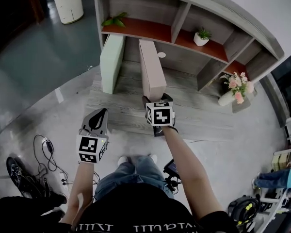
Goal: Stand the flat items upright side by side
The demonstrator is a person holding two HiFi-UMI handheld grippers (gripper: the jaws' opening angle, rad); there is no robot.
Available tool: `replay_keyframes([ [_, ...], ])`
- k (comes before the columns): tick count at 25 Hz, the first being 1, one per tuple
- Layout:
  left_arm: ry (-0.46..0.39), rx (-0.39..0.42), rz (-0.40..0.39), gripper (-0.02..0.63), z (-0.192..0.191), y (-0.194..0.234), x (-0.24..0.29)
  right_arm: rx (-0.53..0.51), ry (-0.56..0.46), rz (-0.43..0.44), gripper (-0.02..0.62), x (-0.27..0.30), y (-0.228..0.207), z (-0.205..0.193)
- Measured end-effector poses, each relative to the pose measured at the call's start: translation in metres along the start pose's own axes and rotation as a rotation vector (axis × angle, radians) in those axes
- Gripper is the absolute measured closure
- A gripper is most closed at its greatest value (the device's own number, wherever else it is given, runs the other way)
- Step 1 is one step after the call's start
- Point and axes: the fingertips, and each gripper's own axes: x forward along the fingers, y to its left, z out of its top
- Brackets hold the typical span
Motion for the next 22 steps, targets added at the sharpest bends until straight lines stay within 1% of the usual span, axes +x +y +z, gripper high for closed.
replay_keyframes([
  [3,-0.003,-0.010,0.031,0.594,-0.002,0.012,-0.005,-0.010,0.003,0.026,0.276,0.012,0.015,0.010],
  [9,-0.004,-0.014,0.080,0.594,-0.004,0.030,-0.013,0.002,0.005,0.084,0.275,0.036,0.043,0.031],
  [11,0.001,-0.017,0.097,0.594,-0.006,0.037,-0.017,0.025,0.008,0.106,0.273,0.044,0.052,0.038],
  [17,0.029,-0.007,0.129,0.594,-0.015,0.048,-0.025,0.153,-0.012,0.171,0.273,0.063,0.065,0.056],
  [22,0.039,-0.011,0.158,0.594,-0.023,0.056,-0.033,0.171,-0.023,0.224,0.270,0.076,0.076,0.067],
])
